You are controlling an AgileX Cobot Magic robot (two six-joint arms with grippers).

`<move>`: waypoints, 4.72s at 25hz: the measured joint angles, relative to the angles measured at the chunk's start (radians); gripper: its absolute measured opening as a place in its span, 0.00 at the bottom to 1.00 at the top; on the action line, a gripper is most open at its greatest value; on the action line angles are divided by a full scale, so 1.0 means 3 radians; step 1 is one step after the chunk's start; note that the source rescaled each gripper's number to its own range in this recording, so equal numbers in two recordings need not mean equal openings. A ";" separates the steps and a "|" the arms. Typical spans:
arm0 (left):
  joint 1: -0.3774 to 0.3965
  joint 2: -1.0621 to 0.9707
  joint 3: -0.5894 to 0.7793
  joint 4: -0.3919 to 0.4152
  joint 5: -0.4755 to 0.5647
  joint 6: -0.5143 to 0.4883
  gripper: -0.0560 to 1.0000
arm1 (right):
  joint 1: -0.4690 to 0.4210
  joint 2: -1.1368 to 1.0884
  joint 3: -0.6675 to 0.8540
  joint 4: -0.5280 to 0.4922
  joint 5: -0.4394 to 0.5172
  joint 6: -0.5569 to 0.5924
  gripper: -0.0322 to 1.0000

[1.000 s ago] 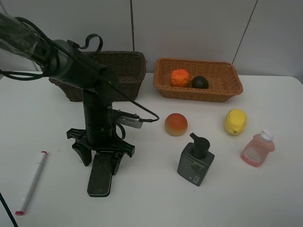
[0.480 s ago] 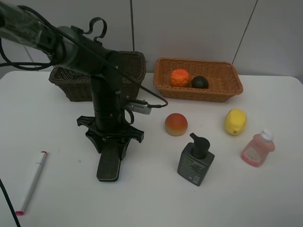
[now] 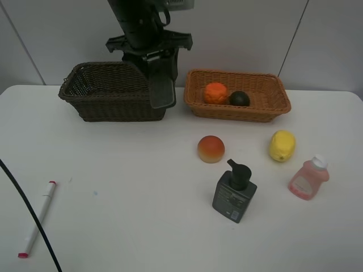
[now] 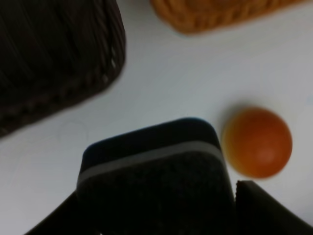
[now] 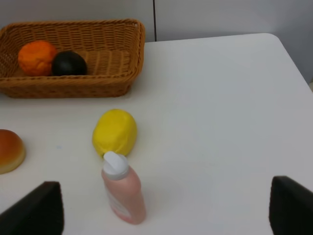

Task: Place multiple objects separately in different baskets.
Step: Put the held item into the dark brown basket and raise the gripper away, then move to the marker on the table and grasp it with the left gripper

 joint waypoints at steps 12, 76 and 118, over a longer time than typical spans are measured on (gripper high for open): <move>0.0722 0.0489 -0.0249 0.0040 -0.1273 0.0161 0.68 | 0.0000 0.0000 0.0000 0.0000 0.0000 0.0000 1.00; 0.0693 -0.0905 0.3340 0.0524 -0.0839 0.0068 1.00 | 0.0000 0.0000 0.0000 0.0000 0.0000 0.0000 1.00; 0.0968 -0.0780 0.3900 0.0525 -0.1299 -0.0105 1.00 | 0.0000 0.0000 0.0000 0.0000 0.0000 0.0000 1.00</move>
